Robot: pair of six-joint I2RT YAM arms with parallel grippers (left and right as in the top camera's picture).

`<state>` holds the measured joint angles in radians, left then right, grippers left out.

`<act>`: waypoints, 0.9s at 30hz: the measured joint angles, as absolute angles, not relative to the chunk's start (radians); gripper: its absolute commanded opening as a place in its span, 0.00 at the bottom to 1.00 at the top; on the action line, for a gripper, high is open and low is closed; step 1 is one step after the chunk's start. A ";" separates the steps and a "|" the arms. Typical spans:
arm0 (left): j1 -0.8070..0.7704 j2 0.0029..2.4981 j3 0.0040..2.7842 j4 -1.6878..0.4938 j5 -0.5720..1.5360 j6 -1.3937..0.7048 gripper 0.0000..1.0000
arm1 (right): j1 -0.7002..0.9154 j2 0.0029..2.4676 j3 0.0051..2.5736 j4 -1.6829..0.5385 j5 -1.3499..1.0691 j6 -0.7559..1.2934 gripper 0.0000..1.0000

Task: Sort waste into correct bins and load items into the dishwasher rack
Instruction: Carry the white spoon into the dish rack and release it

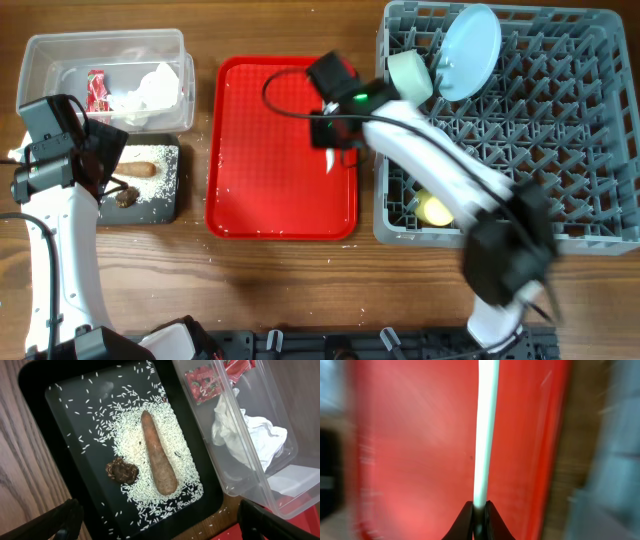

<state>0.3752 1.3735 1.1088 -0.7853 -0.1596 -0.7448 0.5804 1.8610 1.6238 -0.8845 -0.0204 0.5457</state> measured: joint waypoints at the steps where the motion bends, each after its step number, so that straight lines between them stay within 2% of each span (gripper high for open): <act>1: 0.375 1.374 1.109 -0.786 -0.160 -0.745 1.00 | 0.559 1.777 1.624 -0.897 0.001 0.550 0.04; 3: 0.375 1.374 1.109 -0.786 -0.160 -0.745 1.00 | 0.474 1.597 1.631 -0.937 0.064 0.571 0.04; 6: 0.375 1.374 1.109 -0.786 -0.160 -0.745 1.00 | 0.324 1.467 1.639 -1.050 0.176 0.669 0.04; 13: 0.375 1.374 1.109 -0.786 -0.160 -0.745 1.00 | 0.081 1.494 1.518 -1.155 0.267 1.024 0.04; 19: 0.375 1.374 1.109 -0.786 -0.160 -0.745 1.00 | 0.020 1.522 1.303 -1.071 0.271 1.233 0.04; 22: 0.375 1.374 1.109 -0.786 -0.160 -0.745 1.00 | 0.008 1.522 1.252 -1.057 0.270 1.258 0.64; 25: 0.375 1.374 1.109 -0.786 -0.160 -0.745 1.00 | 0.007 1.522 1.246 -1.058 0.268 1.267 0.64; 26: 0.375 1.373 1.109 -0.786 -0.160 -0.745 1.00 | 0.007 1.522 1.246 -1.058 0.266 1.267 0.61; 27: 0.375 1.374 1.109 -0.786 -0.160 -0.745 1.00 | 0.007 1.522 1.246 -1.058 0.263 1.267 0.54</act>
